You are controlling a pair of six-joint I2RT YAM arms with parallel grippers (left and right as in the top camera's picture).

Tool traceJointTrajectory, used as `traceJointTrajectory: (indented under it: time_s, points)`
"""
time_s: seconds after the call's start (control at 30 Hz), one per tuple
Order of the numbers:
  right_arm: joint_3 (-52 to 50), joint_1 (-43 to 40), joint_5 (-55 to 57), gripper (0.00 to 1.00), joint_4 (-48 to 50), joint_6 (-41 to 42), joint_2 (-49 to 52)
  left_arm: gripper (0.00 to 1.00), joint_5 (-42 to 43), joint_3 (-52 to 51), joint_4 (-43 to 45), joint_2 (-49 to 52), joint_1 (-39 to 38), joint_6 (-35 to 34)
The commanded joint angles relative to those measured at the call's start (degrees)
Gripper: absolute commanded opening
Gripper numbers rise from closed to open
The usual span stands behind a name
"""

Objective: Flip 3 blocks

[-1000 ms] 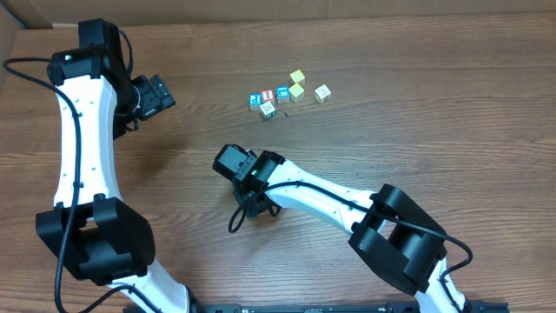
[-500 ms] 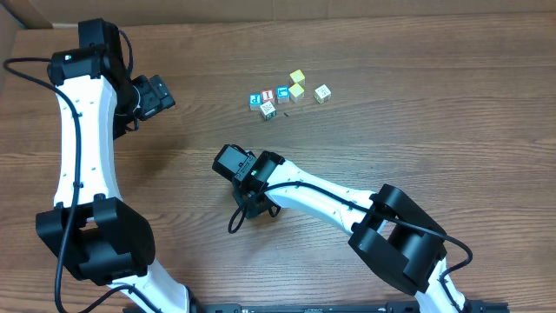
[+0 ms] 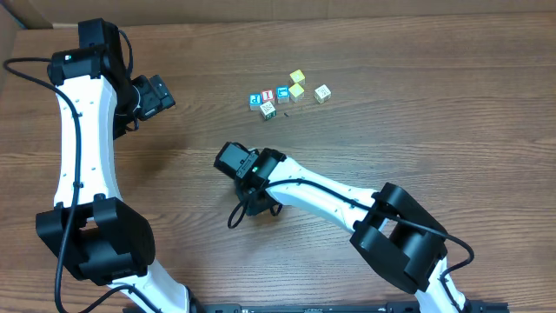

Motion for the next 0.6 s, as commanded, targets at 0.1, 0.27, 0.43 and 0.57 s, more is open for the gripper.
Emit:
traceJointTrajectory:
  time_s: [0.1,0.27,0.43,0.57]
  points:
    - [5.55,-1.01,5.51,0.35,-4.44,4.46,-1.29,1.00,0.22,1.29,0.07,0.42,-0.39,-0.13]
    - [5.75,-1.01,5.44,0.35,-6.29,9.31,-1.29,1.00,0.22,1.29,0.07,0.42,-0.39,-0.13]
    - [5.75,-1.01,5.35,0.36,-8.17,10.82,-1.29,1.00,0.22,1.29,0.04,0.42,-0.39,-0.13]
    - [5.70,-1.01,5.20,0.37,-10.08,12.11,-1.29,1.00,0.22,1.29,0.04,0.42,-0.39,-0.15]
